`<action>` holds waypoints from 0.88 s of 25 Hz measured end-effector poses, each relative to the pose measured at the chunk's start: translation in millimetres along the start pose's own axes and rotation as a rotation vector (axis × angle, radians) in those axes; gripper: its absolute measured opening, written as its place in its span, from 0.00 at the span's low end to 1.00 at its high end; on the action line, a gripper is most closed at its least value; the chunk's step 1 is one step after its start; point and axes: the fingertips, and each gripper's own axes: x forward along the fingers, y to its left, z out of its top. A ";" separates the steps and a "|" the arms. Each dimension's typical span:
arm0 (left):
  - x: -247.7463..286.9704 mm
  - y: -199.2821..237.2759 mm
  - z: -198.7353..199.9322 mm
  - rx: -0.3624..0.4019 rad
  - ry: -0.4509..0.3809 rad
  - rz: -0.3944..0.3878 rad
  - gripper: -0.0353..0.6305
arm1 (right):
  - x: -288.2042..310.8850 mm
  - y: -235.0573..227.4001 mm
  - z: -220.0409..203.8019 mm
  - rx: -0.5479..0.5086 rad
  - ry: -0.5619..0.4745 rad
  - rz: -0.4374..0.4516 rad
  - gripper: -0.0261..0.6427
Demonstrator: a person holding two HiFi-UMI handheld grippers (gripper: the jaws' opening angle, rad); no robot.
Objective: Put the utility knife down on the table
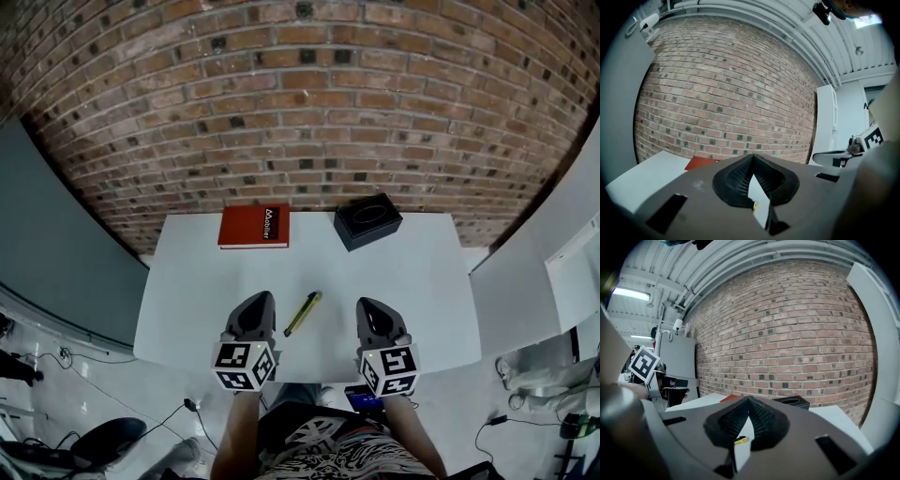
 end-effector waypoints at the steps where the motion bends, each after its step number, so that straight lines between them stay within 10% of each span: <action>1: -0.7 -0.6 -0.2 -0.001 0.000 -0.001 0.07 | -0.4 0.4 -0.1 0.004 -0.001 0.003 0.04; 22: -3.4 -4.1 -2.7 -0.021 0.005 -0.020 0.08 | -3.5 -0.4 -1.7 0.000 0.005 -0.002 0.04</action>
